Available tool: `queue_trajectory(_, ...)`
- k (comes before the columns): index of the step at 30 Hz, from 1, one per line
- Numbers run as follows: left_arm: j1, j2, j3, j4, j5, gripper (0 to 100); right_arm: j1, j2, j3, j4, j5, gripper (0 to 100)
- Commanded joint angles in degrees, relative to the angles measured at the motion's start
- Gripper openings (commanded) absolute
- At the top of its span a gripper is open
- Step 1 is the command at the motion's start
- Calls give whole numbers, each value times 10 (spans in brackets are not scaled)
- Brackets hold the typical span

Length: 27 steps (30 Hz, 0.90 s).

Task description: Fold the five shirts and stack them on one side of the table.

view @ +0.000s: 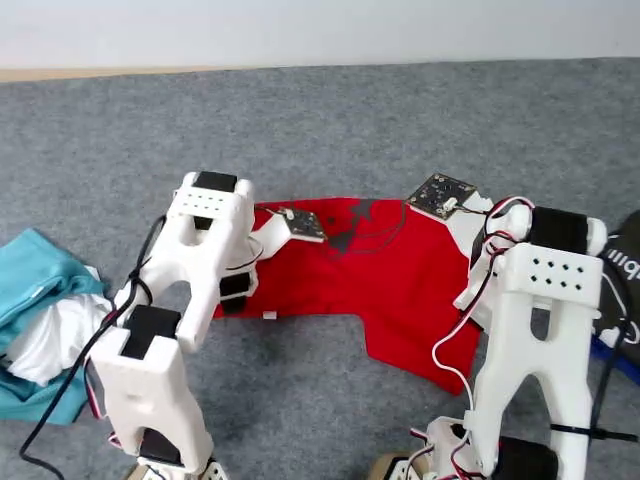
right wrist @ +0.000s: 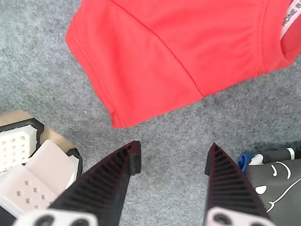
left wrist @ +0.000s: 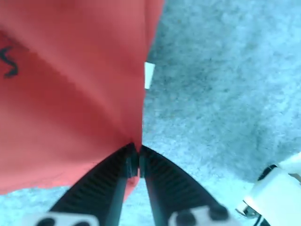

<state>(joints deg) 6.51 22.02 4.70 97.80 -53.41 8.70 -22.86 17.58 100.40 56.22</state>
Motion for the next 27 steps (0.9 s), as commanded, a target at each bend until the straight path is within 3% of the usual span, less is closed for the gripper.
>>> queue_trajectory(1, -18, -33, 1, -20, -4, 18, 1, 1, -27, 20, -5, 231)
queue_trajectory(7, -75, -33, 1, -55, -4, 86, 1, 1, -27, 20, -5, 231)
queue_trajectory(15, -83, -39, -19, -54, -3, 83, -2, 1, -27, -2, -13, 231)
queue_trajectory(21, -92, -39, -135, -46, 70, 23, -58, 25, -27, -103, -128, 225)
queue_trajectory(27, -89, -39, -211, 9, 113, 6, -125, 101, -32, -160, -210, 10)
